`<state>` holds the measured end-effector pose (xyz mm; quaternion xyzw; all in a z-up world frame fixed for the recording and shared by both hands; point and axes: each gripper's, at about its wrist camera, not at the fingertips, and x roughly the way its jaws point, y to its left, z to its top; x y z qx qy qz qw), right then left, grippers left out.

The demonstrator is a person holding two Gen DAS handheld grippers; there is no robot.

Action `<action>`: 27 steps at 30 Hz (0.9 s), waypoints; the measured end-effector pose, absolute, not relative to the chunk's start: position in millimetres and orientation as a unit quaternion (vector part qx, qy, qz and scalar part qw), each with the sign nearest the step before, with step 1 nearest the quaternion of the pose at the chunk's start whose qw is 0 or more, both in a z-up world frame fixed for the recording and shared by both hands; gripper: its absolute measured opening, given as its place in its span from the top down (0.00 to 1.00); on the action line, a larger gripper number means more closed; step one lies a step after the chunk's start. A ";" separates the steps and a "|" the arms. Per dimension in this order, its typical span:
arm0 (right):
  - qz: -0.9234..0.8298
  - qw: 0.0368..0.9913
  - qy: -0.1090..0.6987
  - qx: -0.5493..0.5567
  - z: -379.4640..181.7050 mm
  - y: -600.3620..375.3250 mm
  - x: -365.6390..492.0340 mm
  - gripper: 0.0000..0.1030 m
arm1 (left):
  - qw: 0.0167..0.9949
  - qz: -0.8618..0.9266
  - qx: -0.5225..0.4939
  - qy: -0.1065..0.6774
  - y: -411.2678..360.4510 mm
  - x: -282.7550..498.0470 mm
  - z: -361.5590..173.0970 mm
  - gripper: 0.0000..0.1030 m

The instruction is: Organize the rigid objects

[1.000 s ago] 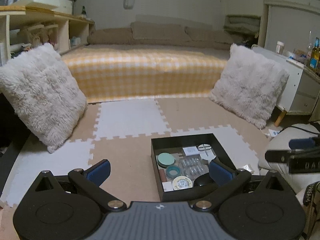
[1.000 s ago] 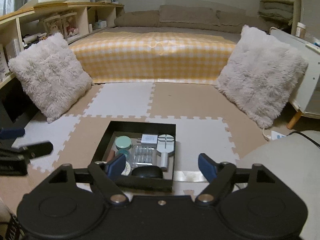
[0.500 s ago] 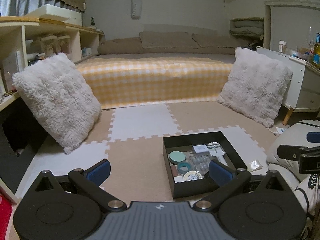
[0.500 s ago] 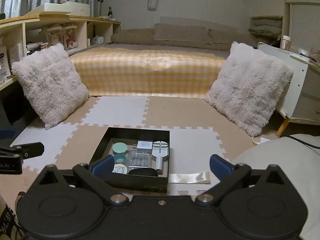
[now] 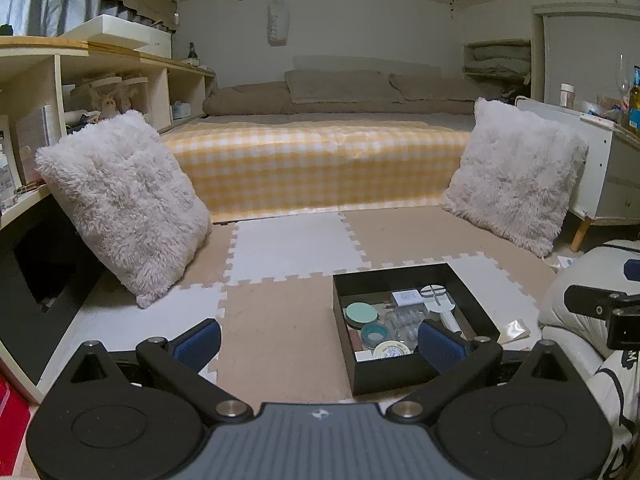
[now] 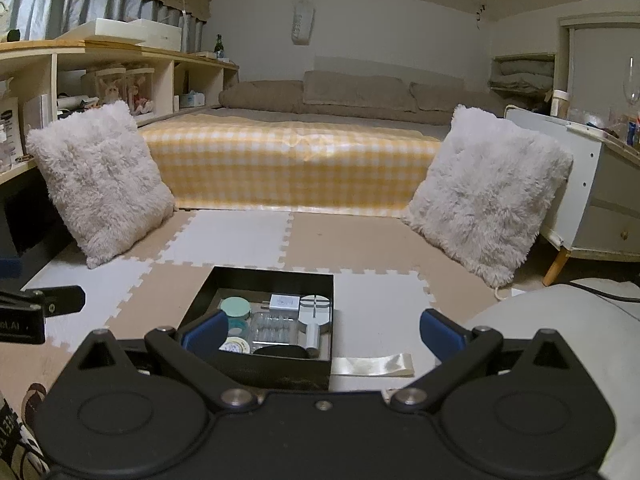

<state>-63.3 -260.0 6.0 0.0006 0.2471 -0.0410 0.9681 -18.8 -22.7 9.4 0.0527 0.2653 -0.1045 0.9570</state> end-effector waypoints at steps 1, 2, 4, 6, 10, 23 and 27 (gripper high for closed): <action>-0.040 0.968 0.246 0.001 5.9 -260.1 -63.6 0.00 | 0.957 -0.104 0.051 0.265 -22.0 -18.9 9.4 0.00; -0.039 0.969 0.245 0.003 6.0 -260.3 -63.9 0.00 | 0.958 -0.104 0.050 0.264 -21.8 -19.2 9.7 0.00; -0.038 0.969 0.245 0.006 5.9 -260.8 -63.7 0.00 | 0.958 -0.104 0.048 0.263 -21.3 -19.8 10.0 0.00; -0.037 0.969 0.244 0.008 5.7 -261.5 -64.9 0.00 | 0.958 -0.104 0.048 0.262 -21.4 -20.0 10.4 0.00; -0.037 0.970 0.241 0.015 5.8 -263.4 -66.2 0.00 | 0.958 -0.105 0.047 0.262 -21.1 -20.1 10.7 0.00; -0.035 0.970 0.241 0.017 5.4 -263.0 -66.2 0.00 | 0.958 -0.105 0.045 0.262 -20.9 -20.8 11.1 0.00; -0.035 0.970 0.241 0.017 5.0 -262.5 -66.4 0.00 | 0.958 -0.105 0.045 0.261 -20.8 -20.9 11.1 0.00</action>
